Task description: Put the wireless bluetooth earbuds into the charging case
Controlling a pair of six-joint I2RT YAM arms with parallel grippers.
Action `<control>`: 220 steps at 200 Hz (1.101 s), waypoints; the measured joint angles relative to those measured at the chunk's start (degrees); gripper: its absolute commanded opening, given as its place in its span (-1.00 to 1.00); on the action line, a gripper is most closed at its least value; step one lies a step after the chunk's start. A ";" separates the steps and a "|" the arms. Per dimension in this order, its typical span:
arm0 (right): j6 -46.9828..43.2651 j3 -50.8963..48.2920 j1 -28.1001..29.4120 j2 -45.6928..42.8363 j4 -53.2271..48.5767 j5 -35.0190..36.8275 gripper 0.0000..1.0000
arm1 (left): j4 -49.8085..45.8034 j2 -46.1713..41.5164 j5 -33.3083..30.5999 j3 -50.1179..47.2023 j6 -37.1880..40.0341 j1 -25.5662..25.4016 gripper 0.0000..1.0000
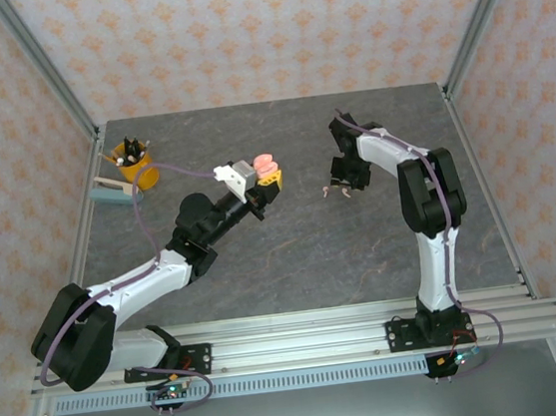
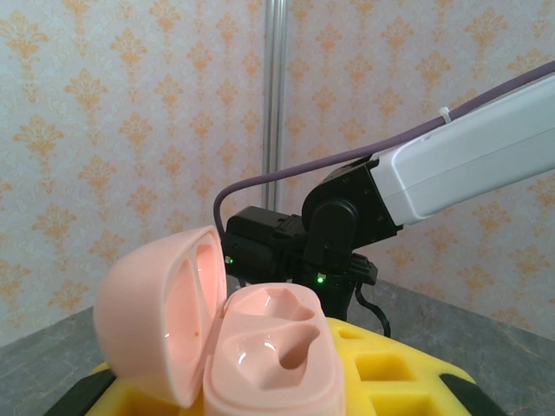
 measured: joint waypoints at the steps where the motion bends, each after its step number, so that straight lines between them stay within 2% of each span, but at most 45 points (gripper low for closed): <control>1: -0.02 0.07 0.00 0.07 0.00 0.00 -0.15 | -0.04 0.00 0.00 0.00 0.00 0.00 -1.00; 220: -2.56 -1.51 0.00 0.52 -0.13 -0.35 -0.22 | -1.64 0.00 0.00 0.76 0.00 0.00 -1.00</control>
